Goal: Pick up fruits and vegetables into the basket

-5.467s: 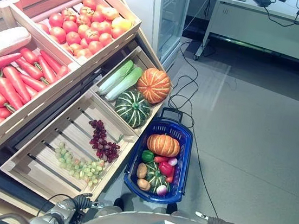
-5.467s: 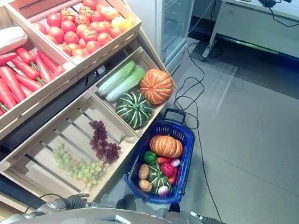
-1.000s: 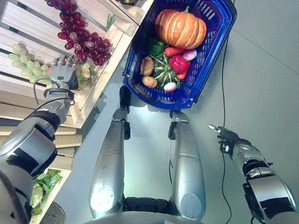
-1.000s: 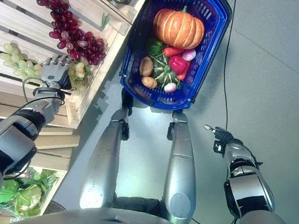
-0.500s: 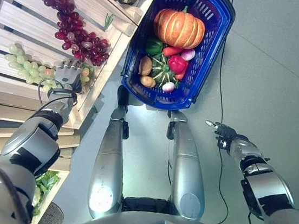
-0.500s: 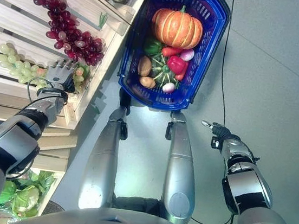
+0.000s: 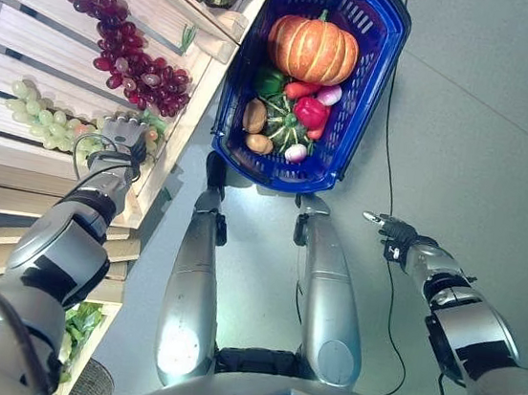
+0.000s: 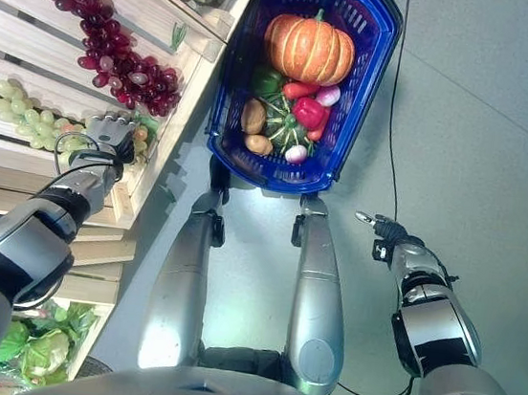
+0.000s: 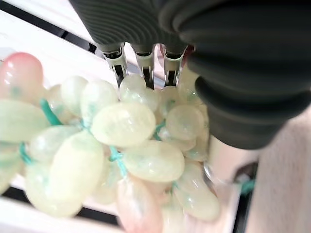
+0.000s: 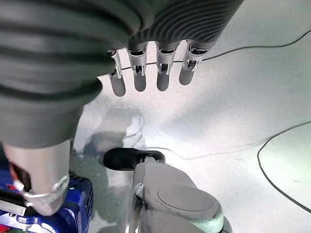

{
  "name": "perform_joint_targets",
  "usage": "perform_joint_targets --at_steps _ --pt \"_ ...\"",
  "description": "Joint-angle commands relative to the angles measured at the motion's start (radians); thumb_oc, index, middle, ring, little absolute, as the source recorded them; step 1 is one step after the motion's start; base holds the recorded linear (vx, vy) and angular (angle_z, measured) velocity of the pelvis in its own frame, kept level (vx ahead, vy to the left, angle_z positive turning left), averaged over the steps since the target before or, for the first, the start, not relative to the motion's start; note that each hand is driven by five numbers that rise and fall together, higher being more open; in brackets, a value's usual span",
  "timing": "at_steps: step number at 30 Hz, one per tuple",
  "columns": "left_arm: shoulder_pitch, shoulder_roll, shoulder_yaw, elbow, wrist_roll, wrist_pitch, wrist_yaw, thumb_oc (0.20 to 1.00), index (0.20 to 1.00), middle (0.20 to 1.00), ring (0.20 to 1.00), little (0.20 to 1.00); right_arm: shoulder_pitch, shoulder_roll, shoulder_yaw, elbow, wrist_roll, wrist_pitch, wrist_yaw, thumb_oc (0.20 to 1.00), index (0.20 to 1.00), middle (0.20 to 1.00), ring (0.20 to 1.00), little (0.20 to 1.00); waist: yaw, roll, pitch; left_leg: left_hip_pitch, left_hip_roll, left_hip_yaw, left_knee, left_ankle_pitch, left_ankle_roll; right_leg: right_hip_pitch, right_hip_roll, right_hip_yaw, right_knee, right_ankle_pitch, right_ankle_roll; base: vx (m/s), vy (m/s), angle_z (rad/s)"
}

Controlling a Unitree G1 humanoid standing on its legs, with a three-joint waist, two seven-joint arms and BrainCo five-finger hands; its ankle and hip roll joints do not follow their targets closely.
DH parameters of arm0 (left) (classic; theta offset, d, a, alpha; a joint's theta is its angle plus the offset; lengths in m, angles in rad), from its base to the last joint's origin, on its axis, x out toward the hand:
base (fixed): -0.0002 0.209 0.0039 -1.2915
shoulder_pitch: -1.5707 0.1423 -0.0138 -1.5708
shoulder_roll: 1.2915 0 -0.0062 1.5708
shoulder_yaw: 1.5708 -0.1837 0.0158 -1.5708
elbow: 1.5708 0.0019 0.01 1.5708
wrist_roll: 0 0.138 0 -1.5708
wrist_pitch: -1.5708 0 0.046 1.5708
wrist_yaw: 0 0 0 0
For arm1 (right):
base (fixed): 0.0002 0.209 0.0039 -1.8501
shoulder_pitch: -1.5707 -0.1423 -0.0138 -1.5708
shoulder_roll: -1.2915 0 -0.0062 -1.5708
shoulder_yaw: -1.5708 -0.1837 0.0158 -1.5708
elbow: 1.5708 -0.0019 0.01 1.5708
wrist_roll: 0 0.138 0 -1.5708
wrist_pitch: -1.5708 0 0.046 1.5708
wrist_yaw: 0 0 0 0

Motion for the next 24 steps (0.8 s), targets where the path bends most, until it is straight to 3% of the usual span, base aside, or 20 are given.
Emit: perform_joint_targets --at_steps 1,12,18,19,21,24 --pt "0.070 -0.019 0.017 0.085 0.011 0.034 -0.034 0.200 0.200 0.200 0.200 0.200 0.055 -0.020 0.030 0.019 0.033 0.018 -0.017 1.000 1.000 1.000 1.000 1.000 0.016 -0.013 -0.030 -0.030 -0.066 0.038 0.026 -0.027 0.043 0.043 0.053 -0.074 -0.010 -0.027 -0.018 0.00 0.000 0.00" --pt "0.066 -0.014 0.007 0.088 0.007 0.020 -0.067 0.200 0.200 0.200 0.200 0.200 0.047 -0.028 0.032 0.024 0.030 0.019 -0.007 1.000 1.000 1.000 1.000 1.000 0.015 -0.012 -0.030 -0.027 -0.066 0.039 0.023 -0.025 0.042 0.048 0.052 -0.075 -0.017 -0.026 -0.017 0.00 0.000 0.00" --pt "0.067 -0.013 0.014 0.084 -0.068 -0.004 -0.080 0.200 0.200 0.200 0.200 0.200 0.045 -0.028 0.034 0.024 0.032 0.020 -0.009 1.000 1.000 1.000 1.000 1.000 0.016 -0.008 -0.030 -0.025 -0.067 0.039 0.023 -0.024 0.042 0.049 0.052 -0.074 -0.015 -0.027 -0.018 0.00 0.000 0.00" --pt "0.072 -0.014 0.029 0.077 -0.244 -0.042 -0.095 0.200 0.200 0.200 0.200 0.200 0.044 -0.032 0.034 0.023 0.032 0.020 -0.006 1.000 1.000 1.000 1.000 1.000 0.017 -0.006 -0.030 -0.022 -0.068 0.040 0.018 -0.022 0.042 0.053 0.052 -0.074 -0.017 -0.026 -0.018 0.00 0.000 0.00" --pt "0.072 -0.018 0.074 0.071 -0.442 -0.083 -0.127 0.200 0.200 0.200 0.200 0.200 0.046 -0.034 0.031 0.021 0.030 0.021 -0.008 1.000 1.000 1.000 1.000 1.000 0.019 -0.002 -0.030 -0.018 -0.069 0.039 0.014 -0.019 0.042 0.057 0.053 -0.073 -0.020 -0.026 -0.018 0.00 0.000 0.00" --pt "0.085 -0.019 0.189 0.062 -0.765 -0.201 -0.182 0.200 0.200 0.200 0.200 0.200 0.060 -0.036 0.023 0.021 0.027 0.011 -0.009 1.000 1.000 1.000 1.000 1.000 0.022 0.005 -0.030 -0.008 -0.071 0.037 0.007 -0.019 0.044 0.066 0.054 -0.072 -0.022 -0.030 -0.018 0.00 0.000 0.00"
